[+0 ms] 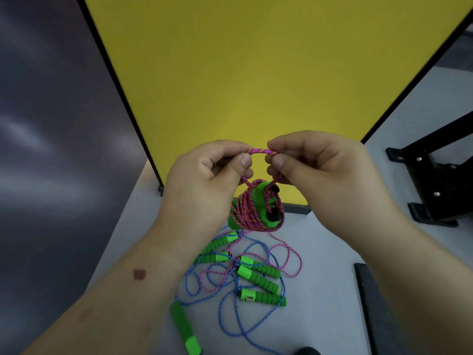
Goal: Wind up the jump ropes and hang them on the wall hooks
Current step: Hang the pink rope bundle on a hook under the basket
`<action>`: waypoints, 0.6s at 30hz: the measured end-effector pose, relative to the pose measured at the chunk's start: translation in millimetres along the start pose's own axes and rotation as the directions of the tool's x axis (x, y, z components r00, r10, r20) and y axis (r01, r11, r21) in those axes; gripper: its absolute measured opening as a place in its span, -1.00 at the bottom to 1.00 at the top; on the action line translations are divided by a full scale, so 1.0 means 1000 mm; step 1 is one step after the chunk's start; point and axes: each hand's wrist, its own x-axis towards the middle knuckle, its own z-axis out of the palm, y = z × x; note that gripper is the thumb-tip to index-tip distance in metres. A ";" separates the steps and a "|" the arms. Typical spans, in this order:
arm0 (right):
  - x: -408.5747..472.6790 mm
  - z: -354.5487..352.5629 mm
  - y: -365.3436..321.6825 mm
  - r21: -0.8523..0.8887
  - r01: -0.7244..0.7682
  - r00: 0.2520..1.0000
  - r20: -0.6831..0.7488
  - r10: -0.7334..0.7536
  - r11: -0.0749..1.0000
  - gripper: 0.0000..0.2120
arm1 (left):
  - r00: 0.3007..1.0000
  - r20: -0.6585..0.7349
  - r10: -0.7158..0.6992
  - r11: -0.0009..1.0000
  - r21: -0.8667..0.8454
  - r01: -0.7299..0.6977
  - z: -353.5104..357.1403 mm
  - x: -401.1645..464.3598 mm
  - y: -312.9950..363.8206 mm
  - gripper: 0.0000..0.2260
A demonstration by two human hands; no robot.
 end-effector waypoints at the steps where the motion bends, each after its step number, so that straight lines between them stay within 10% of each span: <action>1: 0.003 -0.003 -0.009 0.014 -0.002 0.999 -0.039 0.003 1.000 -0.80 | 1.000 -0.006 0.000 1.000 -0.001 0.000 0.001 0.006 0.012 -0.85; 18: 0.088 -0.160 -0.361 -0.029 -0.016 0.966 -0.260 0.008 0.999 -0.82 | 0.998 0.048 0.029 0.994 0.107 -0.034 0.019 0.139 0.388 -0.88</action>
